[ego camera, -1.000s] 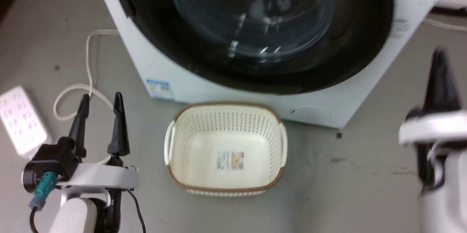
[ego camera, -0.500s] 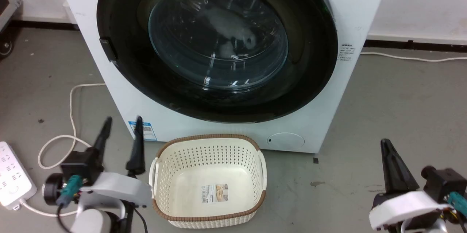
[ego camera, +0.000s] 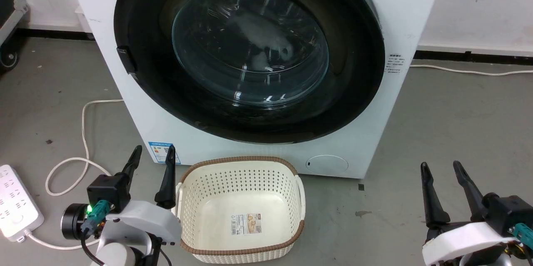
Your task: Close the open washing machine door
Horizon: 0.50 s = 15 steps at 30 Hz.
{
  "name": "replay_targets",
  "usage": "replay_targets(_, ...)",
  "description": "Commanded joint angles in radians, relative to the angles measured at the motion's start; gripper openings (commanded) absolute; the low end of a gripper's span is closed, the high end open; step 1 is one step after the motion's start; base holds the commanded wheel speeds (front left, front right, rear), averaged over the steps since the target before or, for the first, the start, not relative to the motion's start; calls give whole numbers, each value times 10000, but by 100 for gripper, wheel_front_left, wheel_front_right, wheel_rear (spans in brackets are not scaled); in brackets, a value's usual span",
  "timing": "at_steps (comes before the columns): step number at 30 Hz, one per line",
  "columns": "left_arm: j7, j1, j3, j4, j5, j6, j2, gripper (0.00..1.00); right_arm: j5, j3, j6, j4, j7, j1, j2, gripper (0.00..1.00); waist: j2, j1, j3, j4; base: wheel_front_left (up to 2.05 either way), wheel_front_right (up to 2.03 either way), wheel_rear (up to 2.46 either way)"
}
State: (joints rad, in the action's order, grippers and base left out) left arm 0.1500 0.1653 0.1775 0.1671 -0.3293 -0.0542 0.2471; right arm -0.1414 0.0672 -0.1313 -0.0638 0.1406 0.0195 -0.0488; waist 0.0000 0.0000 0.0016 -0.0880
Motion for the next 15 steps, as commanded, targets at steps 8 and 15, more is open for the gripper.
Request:
replay_targets(8, -235, -15, 53, 130, -174, -117, -45, 100, -68, -2, 6, -16, -134, -96, -15, 100, 0, 0, -36, 51, 0, 0, 0)
replay_targets(15, -395, 53, 122, 218, -248, -120, -13, 100, -137, 5, 6, -92, -145, -59, -15, 100, 0, 0, 0, 81, 0, 0, 0)
